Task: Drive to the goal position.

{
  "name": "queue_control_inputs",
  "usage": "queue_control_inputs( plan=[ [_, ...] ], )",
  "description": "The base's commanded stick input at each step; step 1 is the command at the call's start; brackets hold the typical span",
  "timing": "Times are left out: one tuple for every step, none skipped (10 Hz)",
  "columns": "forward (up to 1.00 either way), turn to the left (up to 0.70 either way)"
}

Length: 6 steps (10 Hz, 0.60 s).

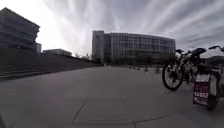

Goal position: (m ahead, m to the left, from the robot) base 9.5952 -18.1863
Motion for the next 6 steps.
queue_control_inputs(
  plan=[
    [0.7,0.0],
    [0.7,0.0],
    [0.7,0.0],
    [0.7,0.0],
    [0.7,0.0],
    [0.7,0.0]
  ],
)
